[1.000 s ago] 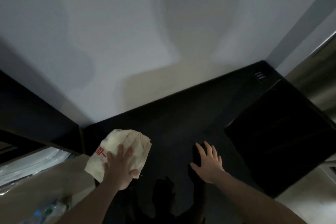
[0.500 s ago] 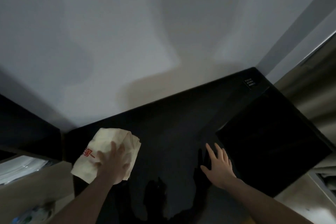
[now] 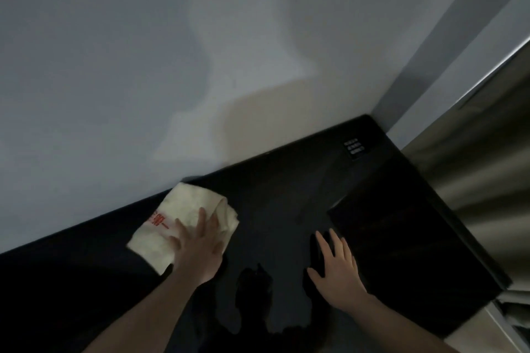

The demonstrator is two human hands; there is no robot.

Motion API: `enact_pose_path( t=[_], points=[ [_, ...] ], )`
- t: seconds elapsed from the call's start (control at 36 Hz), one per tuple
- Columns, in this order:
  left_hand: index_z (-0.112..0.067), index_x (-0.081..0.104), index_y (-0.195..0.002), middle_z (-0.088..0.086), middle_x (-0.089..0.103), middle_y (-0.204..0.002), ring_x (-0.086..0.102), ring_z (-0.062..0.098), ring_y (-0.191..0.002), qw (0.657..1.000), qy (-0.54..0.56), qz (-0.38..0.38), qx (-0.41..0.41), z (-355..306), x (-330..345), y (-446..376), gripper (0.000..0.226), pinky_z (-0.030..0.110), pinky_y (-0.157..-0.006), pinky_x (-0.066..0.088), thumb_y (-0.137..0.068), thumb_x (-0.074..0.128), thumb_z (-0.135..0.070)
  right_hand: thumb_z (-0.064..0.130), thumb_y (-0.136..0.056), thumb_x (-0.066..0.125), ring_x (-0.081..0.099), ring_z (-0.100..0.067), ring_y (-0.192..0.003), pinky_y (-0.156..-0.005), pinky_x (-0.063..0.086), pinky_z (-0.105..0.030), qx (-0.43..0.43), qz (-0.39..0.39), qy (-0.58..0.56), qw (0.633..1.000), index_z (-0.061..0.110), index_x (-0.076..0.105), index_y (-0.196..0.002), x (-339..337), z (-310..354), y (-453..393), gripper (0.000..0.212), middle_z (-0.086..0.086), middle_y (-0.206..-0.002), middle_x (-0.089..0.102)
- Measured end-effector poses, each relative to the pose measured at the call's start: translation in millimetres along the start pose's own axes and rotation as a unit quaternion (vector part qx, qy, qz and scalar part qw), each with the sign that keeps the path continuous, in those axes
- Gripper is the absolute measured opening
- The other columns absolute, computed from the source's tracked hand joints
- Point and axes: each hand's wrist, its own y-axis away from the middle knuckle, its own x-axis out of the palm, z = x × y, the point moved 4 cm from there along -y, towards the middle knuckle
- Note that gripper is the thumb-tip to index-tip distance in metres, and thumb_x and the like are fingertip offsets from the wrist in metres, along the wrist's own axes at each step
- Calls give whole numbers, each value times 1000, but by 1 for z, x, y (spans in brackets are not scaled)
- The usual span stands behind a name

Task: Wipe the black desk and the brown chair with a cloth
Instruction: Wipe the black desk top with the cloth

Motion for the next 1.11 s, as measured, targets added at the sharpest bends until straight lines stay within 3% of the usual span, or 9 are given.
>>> enact_pose_path(
  t=[0.06, 0.11, 0.22, 0.31, 0.42, 0.5, 0.78, 1.0, 1.11],
  points=[
    [-37, -17, -158, 4, -34, -162, -21, 59, -144, 1000, 4, 16, 6, -39, -1, -12, 71, 82, -106, 0, -95, 11, -56, 52, -100, 49, -14, -31, -155, -127, 5, -49, 9, 6, -8, 1000, 37, -8, -160, -8, -17, -6, 85, 1, -168, -19],
    [-40, -19, -157, 0, -31, -164, -23, 59, -143, 999, -20, 2, 43, -82, -10, -12, 70, 78, -110, -3, -100, 19, -55, 52, -100, 50, -13, -30, -155, -127, 6, -49, 17, 12, -16, 1000, 37, -8, -160, -15, -30, -11, 85, 2, -168, -20],
    [-46, -12, -157, -13, -24, -166, -24, 51, -146, 995, -12, 52, 81, -127, -31, -9, 74, 65, -118, -4, -103, 38, -47, 51, -99, 52, -9, -32, -156, -126, 12, -50, 14, 20, -19, 1000, 36, -7, -161, -23, -37, -17, 86, 1, -168, -19],
    [-45, 5, -159, -16, -5, -168, -13, 38, -154, 989, 70, 75, 109, -121, -48, -3, 68, 53, -124, 3, -104, 44, -33, 53, -99, 51, -7, -33, -155, -125, 14, -52, -3, 18, -16, 1000, 35, -7, -161, -28, -21, -20, 86, 1, -168, -19],
    [-31, 42, -151, -11, 19, -166, 20, 16, -153, 970, 222, -31, 93, -80, -64, 25, 54, 24, -118, 18, -101, 49, -13, 52, -99, 51, -6, -33, -155, -126, 11, -48, -46, 7, -12, 999, 34, -6, -161, -33, 23, -24, 87, -1, -168, -18],
    [-29, 41, -153, -10, 19, -167, 22, 17, -152, 977, 195, -61, 68, -44, -62, 48, 56, 29, -120, 21, -100, 49, -12, 51, -100, 51, -7, -32, -155, -126, 10, -47, -70, 1, -5, 998, 33, -7, -161, -32, 62, -26, 86, -1, -168, -19],
    [-24, 21, -161, 2, 0, -169, 9, 29, -155, 995, 98, -14, -15, 57, -41, 79, 81, 43, -124, 25, -93, 66, -29, 46, -101, 53, -17, -36, -154, -124, 3, -56, -134, 18, 8, 991, 36, -6, -161, -6, 187, -33, 85, 0, -167, -21],
    [-22, 5, -163, 2, -13, -169, -4, 33, -155, 998, 57, 19, -33, 35, -42, 55, 108, 46, -125, 20, -85, 76, -45, 44, -102, 52, -27, -44, -149, -121, -4, -65, -183, 68, 117, 974, 42, -14, -159, 1, 222, -74, 87, 0, -164, -33],
    [-22, 0, -163, 2, -17, -168, -8, 35, -155, 997, 40, 31, -50, 9, -46, 26, 116, 49, -125, 19, -82, 78, -47, 47, -104, 44, -27, -41, -150, -119, -9, -66, -201, 81, 145, 965, 50, -4, -158, -6, 197, -117, 72, 4, -165, -29]
  ],
)
